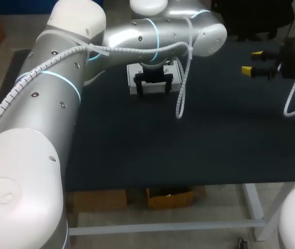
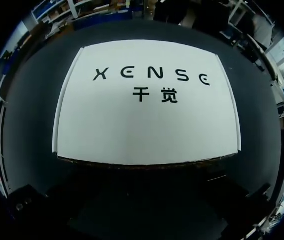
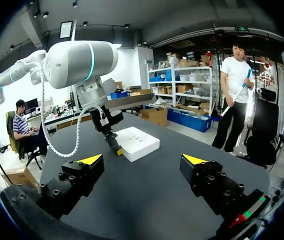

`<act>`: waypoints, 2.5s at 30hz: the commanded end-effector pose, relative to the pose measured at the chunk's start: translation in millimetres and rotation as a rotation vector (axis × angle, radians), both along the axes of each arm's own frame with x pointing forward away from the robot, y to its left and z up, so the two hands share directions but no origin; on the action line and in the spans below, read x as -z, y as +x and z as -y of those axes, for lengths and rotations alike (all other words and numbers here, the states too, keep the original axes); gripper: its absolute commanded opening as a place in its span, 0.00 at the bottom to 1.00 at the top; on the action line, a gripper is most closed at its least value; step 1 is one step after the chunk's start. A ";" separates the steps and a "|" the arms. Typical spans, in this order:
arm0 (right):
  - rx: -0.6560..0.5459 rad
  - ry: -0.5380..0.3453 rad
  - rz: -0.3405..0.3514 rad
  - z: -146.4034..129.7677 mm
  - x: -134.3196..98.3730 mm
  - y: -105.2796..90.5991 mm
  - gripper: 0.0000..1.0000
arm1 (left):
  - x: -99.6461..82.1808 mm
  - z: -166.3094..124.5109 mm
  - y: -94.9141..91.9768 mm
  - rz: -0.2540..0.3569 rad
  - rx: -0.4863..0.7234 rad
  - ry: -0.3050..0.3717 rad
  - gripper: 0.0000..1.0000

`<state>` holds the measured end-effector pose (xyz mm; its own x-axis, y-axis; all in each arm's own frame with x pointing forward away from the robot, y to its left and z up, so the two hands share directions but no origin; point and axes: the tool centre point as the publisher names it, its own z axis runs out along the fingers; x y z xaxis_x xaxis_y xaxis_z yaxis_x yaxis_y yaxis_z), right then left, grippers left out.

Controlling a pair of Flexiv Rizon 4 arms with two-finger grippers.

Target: Assemble the packaging by folding the flat box into shape, placing the metal phone stand inside, and closing the box properly

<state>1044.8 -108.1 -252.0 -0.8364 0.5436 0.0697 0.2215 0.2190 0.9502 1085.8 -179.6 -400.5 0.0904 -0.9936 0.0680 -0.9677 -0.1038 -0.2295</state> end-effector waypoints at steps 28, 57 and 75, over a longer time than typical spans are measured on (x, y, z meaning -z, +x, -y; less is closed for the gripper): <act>0.012 0.012 -0.012 1.4 2.5 -4.6 1.00 | -14.2 -4.7 -25.4 -0.204 0.051 -0.027 1.00; 0.012 0.012 -0.012 1.4 2.5 -4.6 1.00 | -46.5 -63.7 -181.4 0.144 0.146 -0.054 1.00; 0.012 0.012 -0.012 1.4 2.5 -4.6 1.00 | -60.2 -88.8 -185.5 0.334 0.306 -0.173 1.00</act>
